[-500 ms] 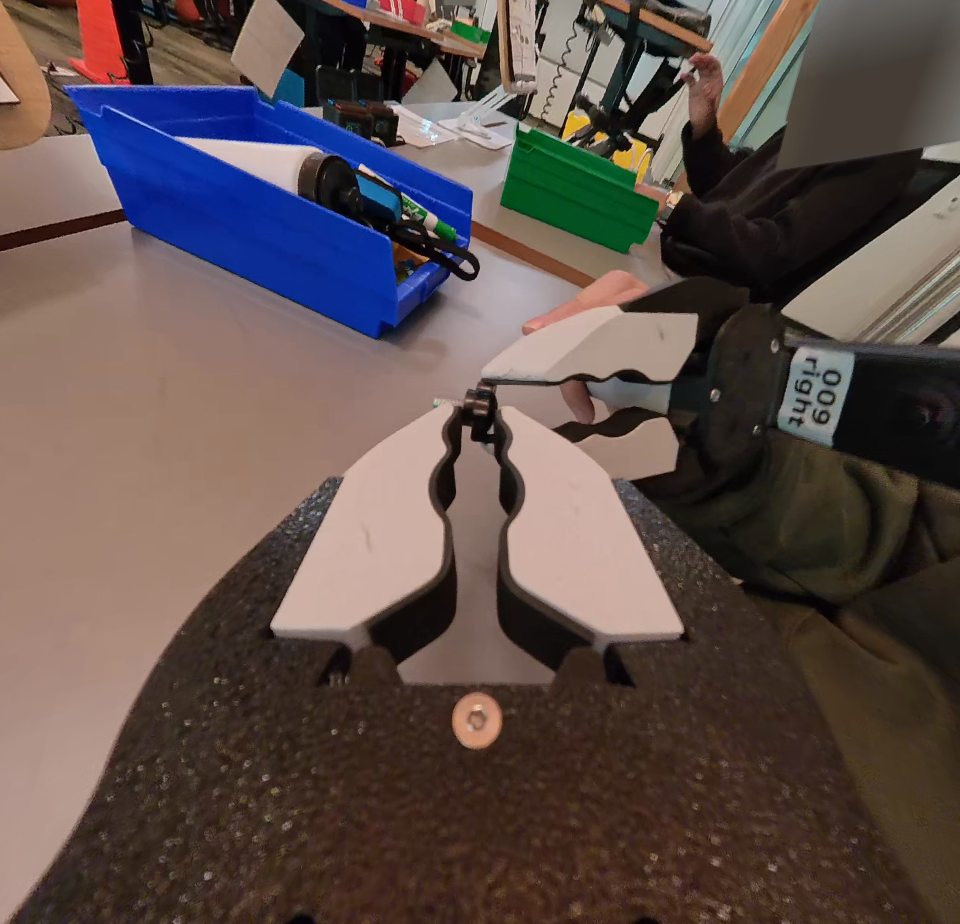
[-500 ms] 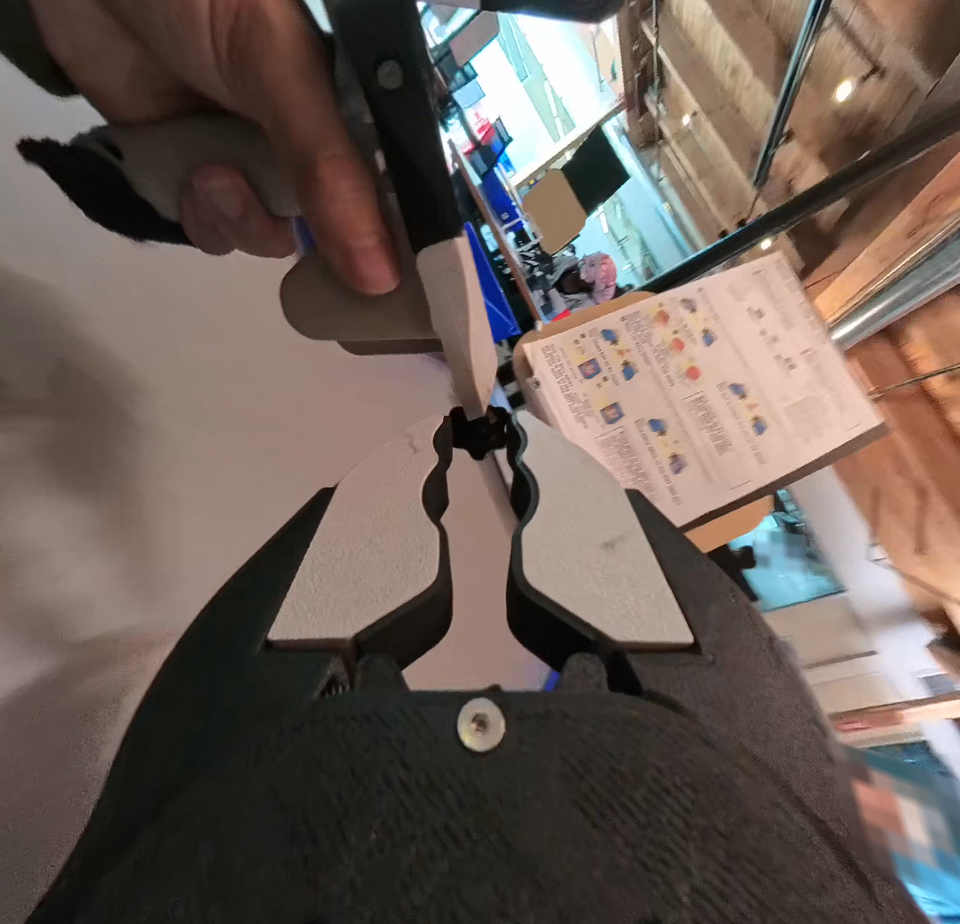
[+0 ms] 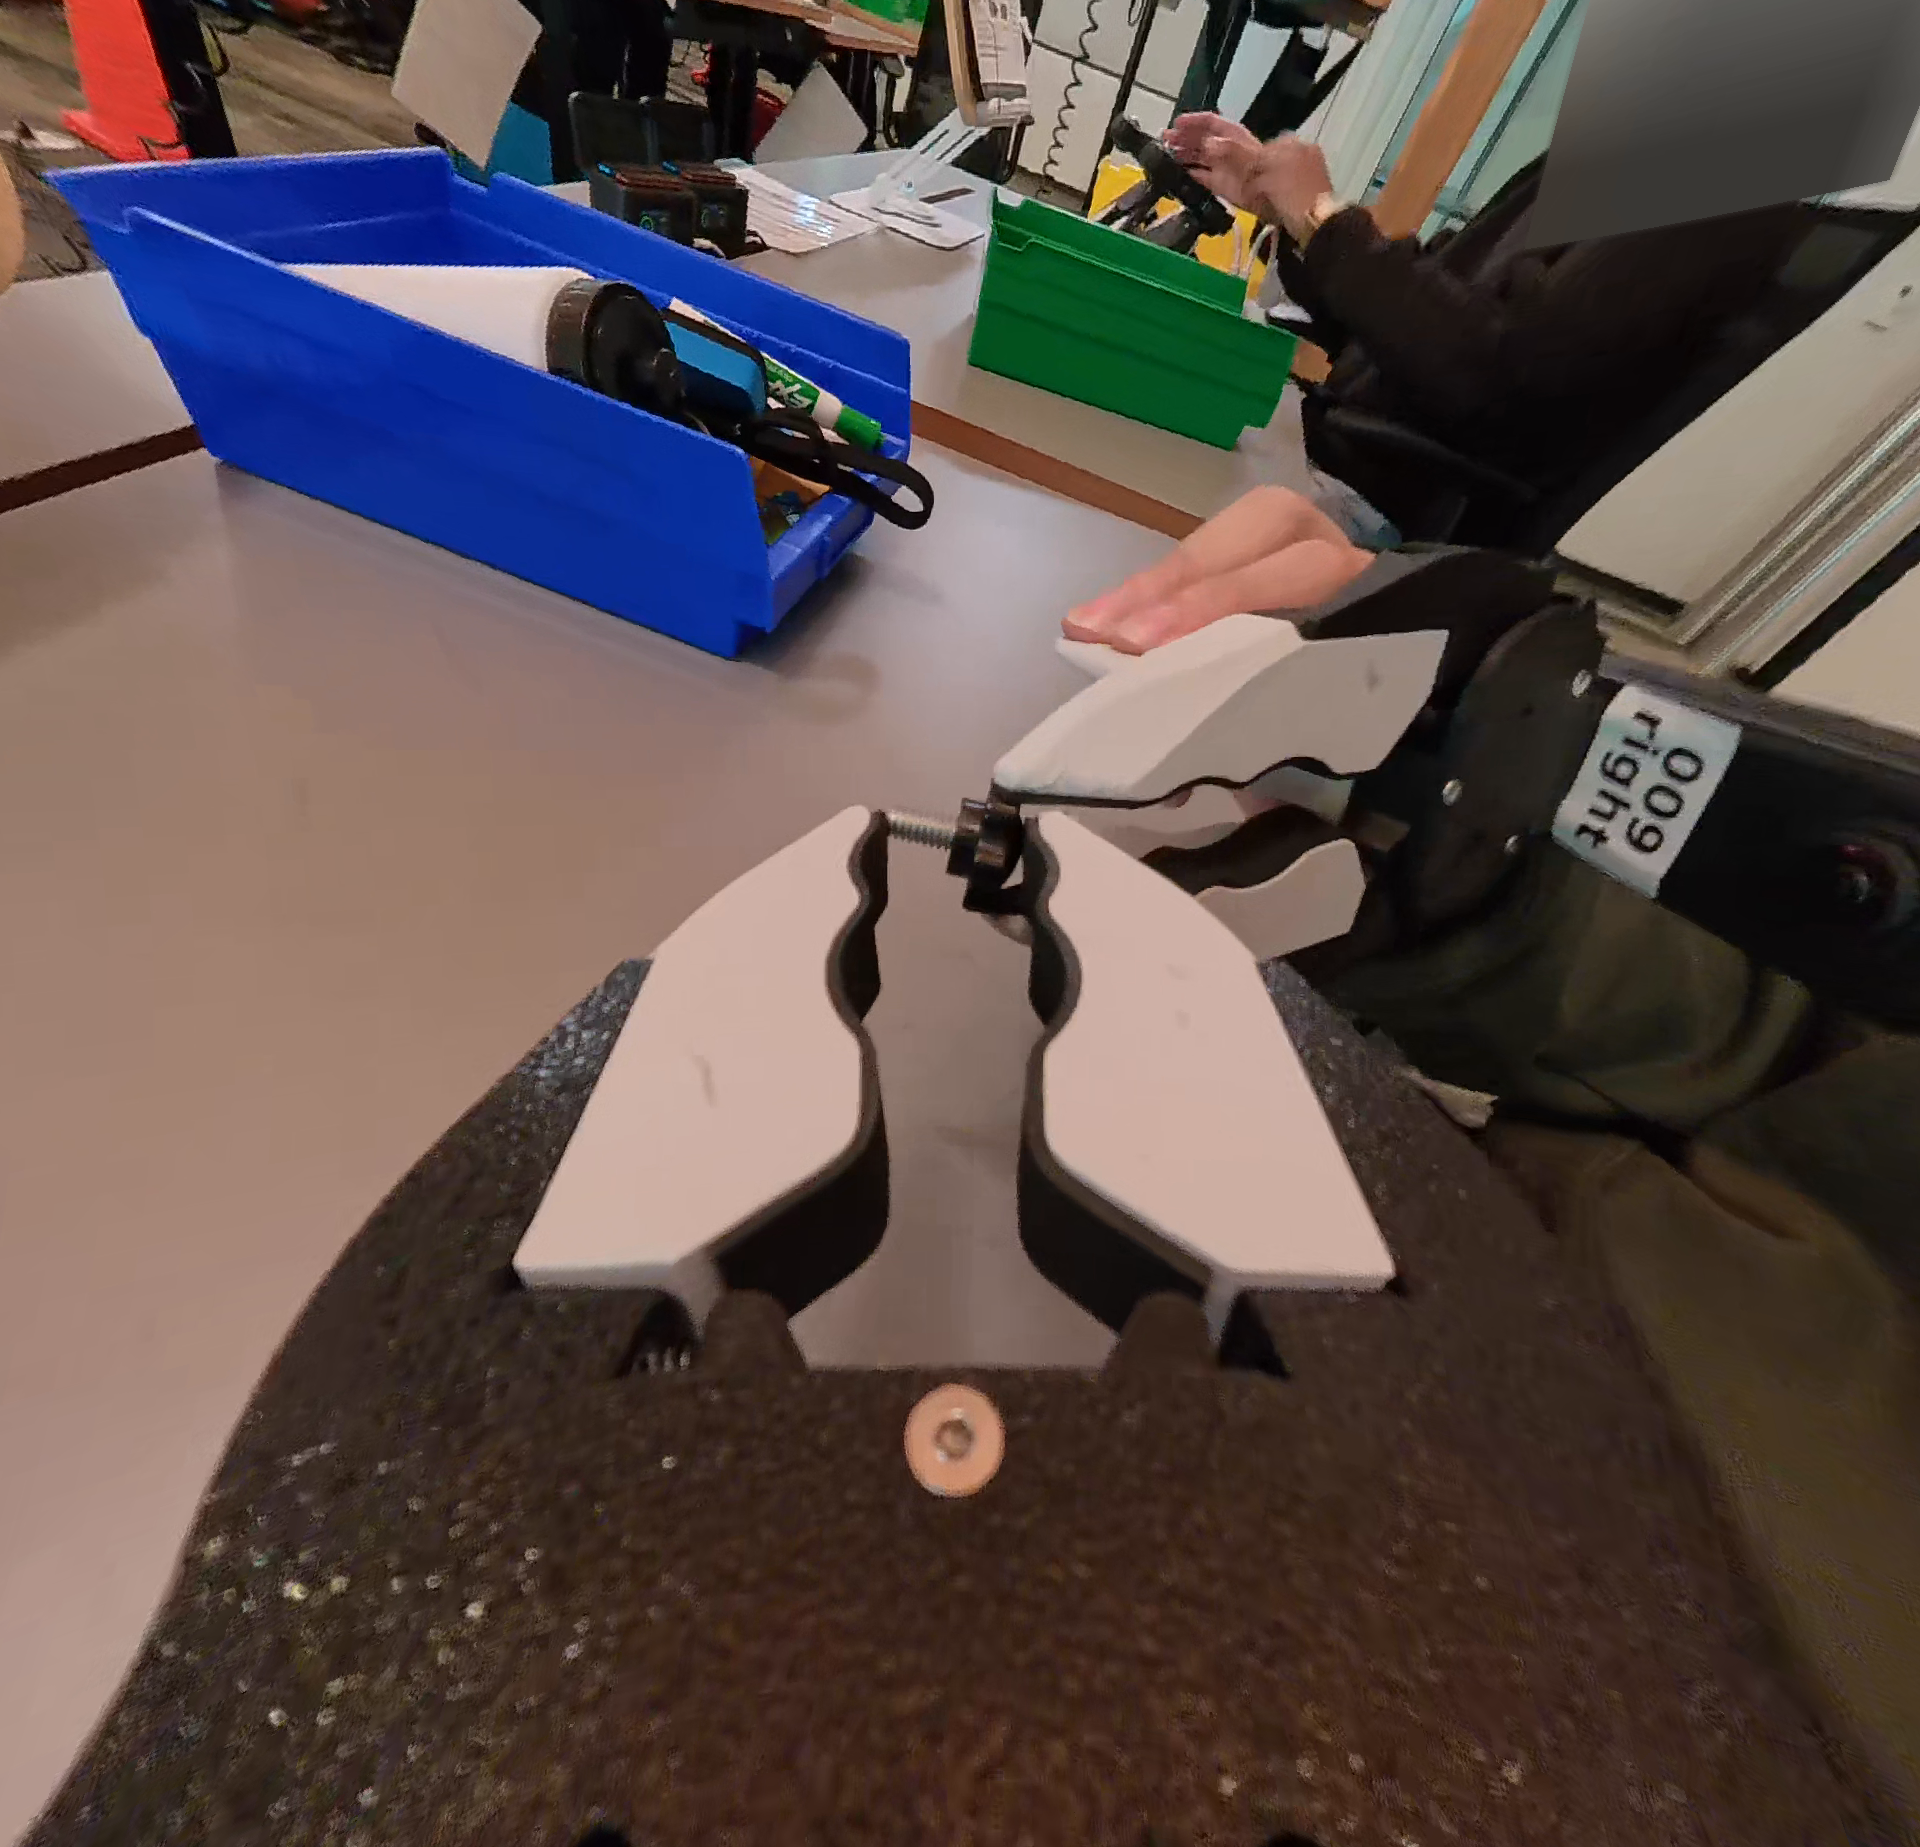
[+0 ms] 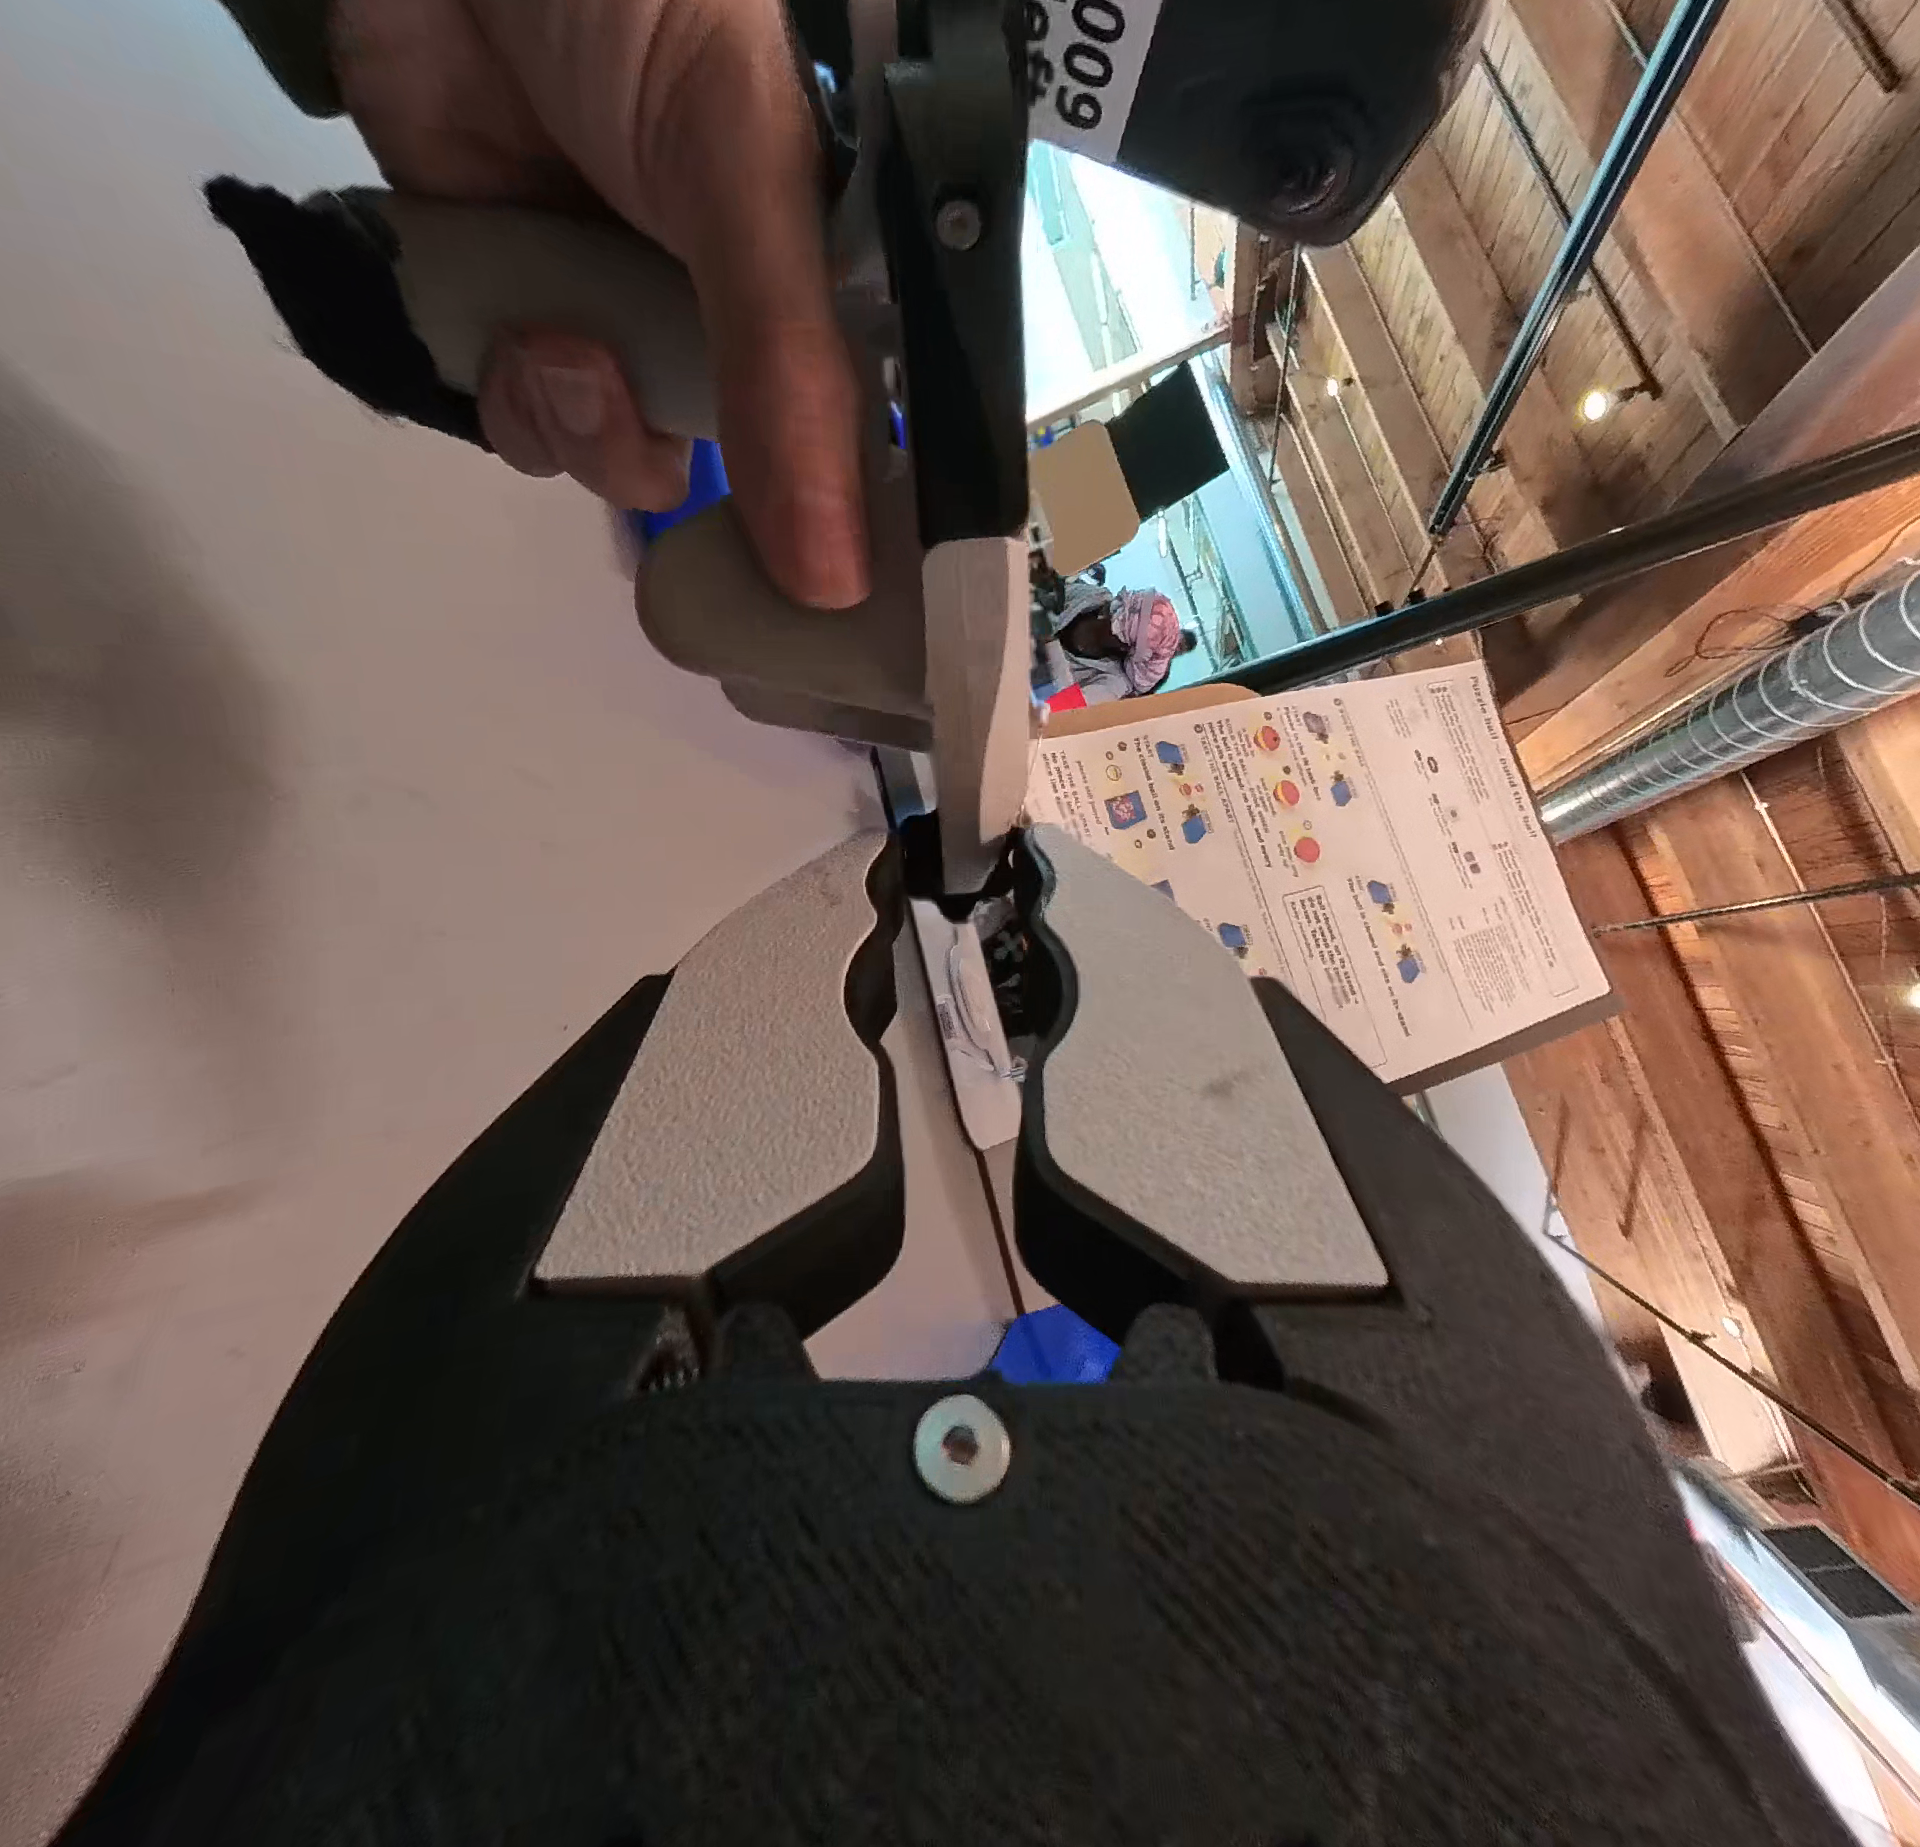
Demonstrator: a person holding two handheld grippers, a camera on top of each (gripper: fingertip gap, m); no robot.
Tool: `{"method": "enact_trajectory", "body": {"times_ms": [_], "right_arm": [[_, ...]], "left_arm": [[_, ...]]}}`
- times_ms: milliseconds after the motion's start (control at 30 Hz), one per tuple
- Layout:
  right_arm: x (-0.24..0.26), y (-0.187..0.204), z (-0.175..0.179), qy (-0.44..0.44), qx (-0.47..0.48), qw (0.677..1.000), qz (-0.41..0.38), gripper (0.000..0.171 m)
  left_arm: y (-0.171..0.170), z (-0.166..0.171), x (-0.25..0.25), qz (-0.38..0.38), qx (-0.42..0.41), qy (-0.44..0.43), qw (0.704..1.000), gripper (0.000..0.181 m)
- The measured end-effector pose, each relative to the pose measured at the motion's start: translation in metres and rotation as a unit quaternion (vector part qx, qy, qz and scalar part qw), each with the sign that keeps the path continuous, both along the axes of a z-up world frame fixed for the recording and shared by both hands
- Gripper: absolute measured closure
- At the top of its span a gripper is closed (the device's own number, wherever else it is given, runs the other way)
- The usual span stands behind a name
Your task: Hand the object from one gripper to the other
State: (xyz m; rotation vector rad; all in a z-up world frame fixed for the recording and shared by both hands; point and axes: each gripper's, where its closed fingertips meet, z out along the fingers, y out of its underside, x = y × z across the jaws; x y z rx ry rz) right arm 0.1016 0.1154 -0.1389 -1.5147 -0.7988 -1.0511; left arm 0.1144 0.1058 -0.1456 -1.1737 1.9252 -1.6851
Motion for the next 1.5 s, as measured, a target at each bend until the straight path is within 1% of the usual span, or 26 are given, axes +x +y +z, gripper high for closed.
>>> {"method": "enact_trajectory", "body": {"times_ms": [67,133,233,267,300,333,367,400,467,500,533,567,600,633,667,700,800,933,967,1033,1133,1267,1333,1367,1433,1500], "right_arm": [[-0.001,-0.001,-0.001,0.010,-0.006,1.000,0.005,0.155],[-0.003,-0.002,0.000,0.053,-0.005,0.998,0.020,0.156],[-0.001,-0.007,0.011,0.183,0.020,0.981,0.054,0.139],[0.001,-0.008,0.015,0.246,0.030,0.967,0.065,0.133],[0.001,-0.009,0.018,0.322,0.033,0.942,0.083,0.127],[-0.003,-0.009,0.020,0.406,0.027,0.906,0.114,0.122],[-0.007,-0.010,0.023,0.487,0.021,0.861,0.146,0.121],[-0.010,-0.012,0.027,0.562,0.017,0.809,0.174,0.119],[-0.015,-0.014,0.028,0.694,-0.005,0.686,0.219,0.116],[-0.019,-0.015,0.026,0.744,-0.024,0.624,0.237,0.114],[-0.022,-0.015,0.024,0.782,-0.044,0.569,0.249,0.116],[-0.024,-0.015,0.021,0.808,-0.057,0.528,0.256,0.119],[-0.027,-0.014,0.021,0.822,-0.063,0.499,0.266,0.120],[-0.031,-0.014,0.022,0.830,-0.066,0.481,0.276,0.123],[-0.034,-0.013,0.023,0.833,-0.070,0.473,0.280,0.126],[-0.036,-0.011,0.022,0.834,-0.074,0.469,0.280,0.125],[-0.038,-0.006,0.017,0.835,-0.079,0.475,0.265,0.127],[-0.042,-0.009,0.017,0.836,-0.088,0.463,0.281,0.148],[-0.042,-0.009,0.016,0.834,-0.091,0.467,0.279,0.148],[-0.041,-0.009,0.016,0.825,-0.089,0.484,0.279,0.148],[-0.040,-0.008,0.016,0.801,-0.084,0.527,0.273,0.149],[-0.031,-0.007,0.012,0.754,-0.071,0.607,0.240,0.148],[-0.022,-0.006,0.012,0.717,-0.054,0.661,0.214,0.148],[-0.015,-0.005,0.010,0.690,-0.044,0.698,0.189,0.149],[0.004,-0.006,0.003,0.607,-0.029,0.785,0.118,0.149],[0.019,-0.009,0.001,0.515,-0.021,0.855,0.055,0.149]], "left_arm": [[0.000,-0.001,0.000,-0.004,0.025,-0.015,1.000,0.157],[0.000,-0.003,0.000,-0.010,0.044,-0.031,0.999,0.157],[0.003,0.004,-0.002,-0.022,0.048,-0.071,0.996,0.157],[0.004,0.008,-0.004,-0.031,0.049,-0.090,0.994,0.157],[0.004,0.012,-0.007,-0.045,0.053,-0.115,0.991,0.157],[0.003,0.016,-0.012,-0.061,0.061,-0.146,0.985,0.157],[0.002,0.020,-0.017,-0.079,0.072,-0.183,0.977,0.157],[0.000,0.023,-0.024,-0.100,0.086,-0.221,0.966,0.157],[-0.001,0.026,-0.032,-0.117,0.111,-0.281,0.946,0.157],[-0.002,0.027,-0.034,-0.120,0.119,-0.300,0.939,0.158],[-0.002,0.028,-0.036,-0.121,0.124,-0.318,0.932,0.158],[-0.002,0.031,-0.037,-0.115,0.127,-0.337,0.926,0.157],[-0.002,0.034,-0.038,-0.112,0.130,-0.353,0.920,0.158],[-0.004,0.034,-0.040,-0.115,0.137,-0.364,0.914,0.158],[-0.005,0.034,-0.040,-0.114,0.146,-0.374,0.909,0.158],[-0.005,0.034,-0.039,-0.109,0.160,-0.381,0.904,0.158],[-0.007,0.032,-0.038,-0.107,0.186,-0.389,0.896,0.158],[-0.009,0.026,-0.035,-0.103,0.227,-0.391,0.886,0.157],[-0.009,0.024,-0.035,-0.104,0.235,-0.390,0.884,0.157],[-0.009,0.024,-0.034,-0.100,0.239,-0.393,0.882,0.158],[-0.009,0.025,-0.033,-0.092,0.240,-0.390,0.884,0.158],[-0.005,0.020,-0.025,-0.072,0.249,-0.367,0.893,0.158],[-0.003,0.018,-0.021,-0.059,0.249,-0.356,0.899,0.154],[-0.003,0.017,-0.020,-0.058,0.244,-0.345,0.904,0.148],[-0.002,0.016,-0.020,-0.058,0.223,-0.326,0.917,0.146],[0.001,0.021,-0.018,-0.047,0.194,-0.310,0.930,0.146]]}}
